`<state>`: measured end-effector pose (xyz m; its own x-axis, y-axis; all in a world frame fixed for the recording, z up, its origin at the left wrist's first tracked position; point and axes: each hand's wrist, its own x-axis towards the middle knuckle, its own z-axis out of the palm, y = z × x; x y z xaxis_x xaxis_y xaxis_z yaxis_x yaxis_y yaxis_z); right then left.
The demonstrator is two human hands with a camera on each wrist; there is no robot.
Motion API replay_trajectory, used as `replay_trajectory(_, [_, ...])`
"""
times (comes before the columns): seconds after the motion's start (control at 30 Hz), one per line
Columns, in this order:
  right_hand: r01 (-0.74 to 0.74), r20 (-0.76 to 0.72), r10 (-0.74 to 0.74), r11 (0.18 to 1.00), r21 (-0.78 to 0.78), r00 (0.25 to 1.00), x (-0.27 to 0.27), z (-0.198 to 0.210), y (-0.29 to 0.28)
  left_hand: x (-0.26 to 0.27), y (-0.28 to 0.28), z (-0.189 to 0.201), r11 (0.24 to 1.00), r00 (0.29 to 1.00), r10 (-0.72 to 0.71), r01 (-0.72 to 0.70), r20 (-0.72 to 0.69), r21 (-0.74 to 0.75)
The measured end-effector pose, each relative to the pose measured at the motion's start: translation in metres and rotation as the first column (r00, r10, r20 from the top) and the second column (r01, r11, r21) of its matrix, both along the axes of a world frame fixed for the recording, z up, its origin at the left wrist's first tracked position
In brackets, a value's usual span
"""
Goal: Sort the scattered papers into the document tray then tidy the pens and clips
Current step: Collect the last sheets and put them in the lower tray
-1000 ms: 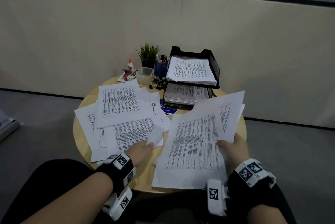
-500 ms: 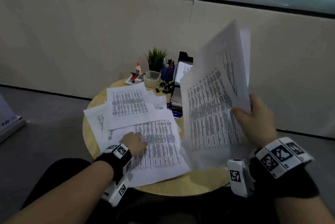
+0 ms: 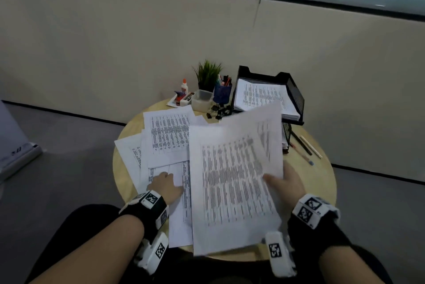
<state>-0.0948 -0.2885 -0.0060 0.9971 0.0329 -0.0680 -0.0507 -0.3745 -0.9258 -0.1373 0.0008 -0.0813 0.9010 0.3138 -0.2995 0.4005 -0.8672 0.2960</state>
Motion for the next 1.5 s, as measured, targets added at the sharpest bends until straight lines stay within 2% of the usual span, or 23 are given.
replay_trajectory(0.1, [0.002, -0.128, -0.009, 0.999, -0.054, 0.992, 0.004, -0.037, -0.001, -0.001, 0.0, -0.007, 0.997, 0.999, -0.001, -0.002, 0.037, 0.072])
replay_trajectory(0.17, [-0.031, -0.169, 0.002, 0.985, -0.167, 0.986, 0.006, -0.052, -0.001, -0.002, 0.001, -0.008, 0.997, 0.997, 0.023, -0.028, 0.075, 0.066])
replay_trajectory(0.23, [-0.043, -0.212, -0.002, 0.977, -0.21, 0.977, 0.009, -0.061, 0.003, -0.002, 0.0, -0.008, 0.998, 0.996, 0.03, -0.034, 0.084, 0.044])
replay_trajectory(0.37, [-0.109, -0.243, 0.046, 0.962, -0.25, 0.969, 0.015, -0.063, 0.017, -0.004, -0.002, -0.003, 0.999, 0.994, 0.051, -0.051, 0.092, -0.011])
replay_trajectory(0.5, [-0.104, -0.325, 0.043, 0.98, -0.171, 0.945, 0.023, -0.061, 0.03, -0.006, -0.005, -0.001, 0.995, 0.988, 0.074, -0.064, 0.137, -0.072])
replay_trajectory(0.67, [-0.217, -0.413, 0.085, 0.934, -0.283, 0.907, 0.031, -0.064, 0.028, -0.007, -0.002, -0.01, 0.992, 0.982, 0.081, -0.064, 0.17, -0.105])
replay_trajectory(0.83, [-0.203, -0.376, 0.061, 0.914, -0.351, 0.925, 0.033, -0.062, 0.033, -0.007, -0.005, -0.009, 0.986, 0.991, 0.044, -0.022, 0.129, -0.166])
replay_trajectory(0.97, [-0.231, -0.405, 0.073, 0.905, -0.358, 0.912, 0.032, -0.055, 0.042, -0.009, -0.014, -0.006, 0.986, 0.998, 0.0, 0.011, 0.07, -0.164])
replay_trajectory(1.17, [-0.231, -0.415, -0.006, 0.823, -0.519, 0.91, 0.029, -0.055, 0.047, -0.017, -0.027, 0.007, 0.988, 0.999, -0.037, 0.041, 0.028, -0.151])
replay_trajectory(1.5, [-0.238, -0.449, 0.001, 0.849, -0.471, 0.894, 0.032, -0.054, 0.028, -0.018, -0.027, 0.019, 0.985, 0.999, -0.047, 0.042, -0.024, -0.166])
